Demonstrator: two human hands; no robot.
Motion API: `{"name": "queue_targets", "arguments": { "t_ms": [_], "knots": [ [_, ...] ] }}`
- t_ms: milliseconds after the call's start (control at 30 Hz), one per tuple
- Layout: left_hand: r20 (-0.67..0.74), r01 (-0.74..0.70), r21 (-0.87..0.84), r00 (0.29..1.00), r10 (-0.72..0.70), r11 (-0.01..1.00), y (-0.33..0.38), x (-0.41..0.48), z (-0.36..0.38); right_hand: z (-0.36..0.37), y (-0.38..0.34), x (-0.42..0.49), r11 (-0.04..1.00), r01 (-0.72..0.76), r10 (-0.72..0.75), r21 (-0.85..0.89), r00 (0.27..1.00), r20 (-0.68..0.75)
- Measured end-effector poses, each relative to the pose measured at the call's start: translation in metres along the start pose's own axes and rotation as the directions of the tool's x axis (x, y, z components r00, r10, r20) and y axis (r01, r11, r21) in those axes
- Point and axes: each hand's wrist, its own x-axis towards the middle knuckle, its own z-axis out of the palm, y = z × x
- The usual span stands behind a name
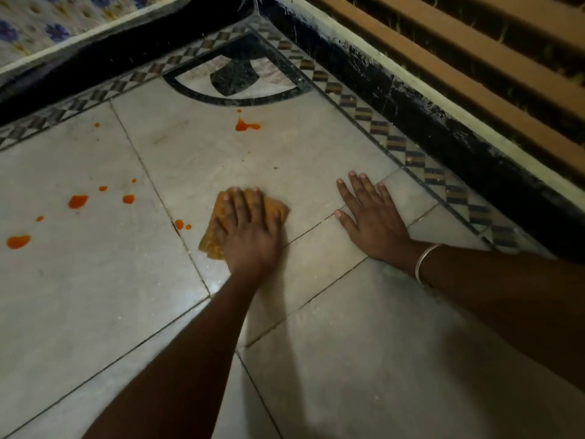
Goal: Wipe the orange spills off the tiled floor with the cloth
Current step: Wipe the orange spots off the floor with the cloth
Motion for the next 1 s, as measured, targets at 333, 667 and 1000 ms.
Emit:
{"name": "queue_targets", "arguments": {
  "t_ms": [333,667,1000],
  "knots": [
    [0.072,-0.182,-0.007,0.981,0.182,0.983,0.050,-0.007,0.008,-0.001,0.000,0.000,1.000,0.006,-0.005,-0.021,1.000,0.015],
    [-0.003,0.063,-0.008,0.998,-0.063,0.998,0.014,-0.060,0.011,-0.003,-0.003,0.000,1.000,-0.006,0.006,0.002,1.000,0.008],
    [0.019,-0.091,0.022,0.996,0.091,0.996,0.008,0.009,0.001,-0.005,-0.002,0.000,1.000,0.004,-0.004,-0.008,1.000,0.026]
  ]
}}
